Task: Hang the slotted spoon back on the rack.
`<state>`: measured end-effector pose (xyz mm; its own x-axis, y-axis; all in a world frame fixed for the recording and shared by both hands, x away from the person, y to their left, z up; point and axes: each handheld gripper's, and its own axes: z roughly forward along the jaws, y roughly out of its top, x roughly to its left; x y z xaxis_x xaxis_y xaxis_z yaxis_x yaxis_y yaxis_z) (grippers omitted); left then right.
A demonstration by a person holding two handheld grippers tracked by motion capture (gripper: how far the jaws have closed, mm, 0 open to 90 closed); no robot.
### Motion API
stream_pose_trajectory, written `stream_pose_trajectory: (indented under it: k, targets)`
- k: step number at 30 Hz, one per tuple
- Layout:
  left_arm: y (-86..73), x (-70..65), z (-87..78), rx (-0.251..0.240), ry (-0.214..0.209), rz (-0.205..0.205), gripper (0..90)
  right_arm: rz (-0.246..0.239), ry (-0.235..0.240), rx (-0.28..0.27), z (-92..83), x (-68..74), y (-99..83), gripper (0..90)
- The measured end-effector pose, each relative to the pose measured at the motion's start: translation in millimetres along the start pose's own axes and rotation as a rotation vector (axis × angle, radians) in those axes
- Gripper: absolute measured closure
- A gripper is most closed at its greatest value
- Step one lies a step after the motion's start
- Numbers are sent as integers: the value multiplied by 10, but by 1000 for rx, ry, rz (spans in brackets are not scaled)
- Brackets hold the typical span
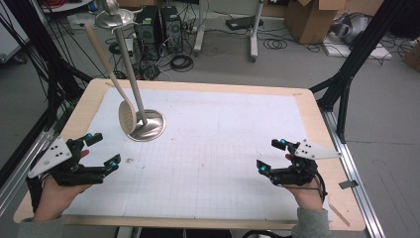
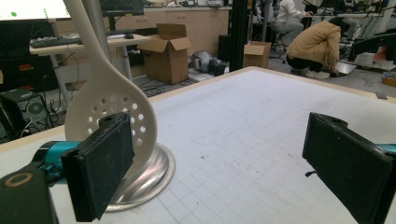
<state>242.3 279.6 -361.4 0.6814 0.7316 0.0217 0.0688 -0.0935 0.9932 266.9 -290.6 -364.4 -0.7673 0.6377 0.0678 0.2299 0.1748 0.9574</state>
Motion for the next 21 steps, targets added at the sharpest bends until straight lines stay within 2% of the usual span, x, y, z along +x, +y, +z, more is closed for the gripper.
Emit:
stream_pose_trajectory:
  k: [14, 21]
  targets:
    - [-110, 1, -118, 14, 17, -15, 95, -10, -5, 0, 18, -8, 1, 94]
    - [-233, 119, -205, 21, 67, -38, 95, -1, -10, -12, -9, -47, -24, 94]
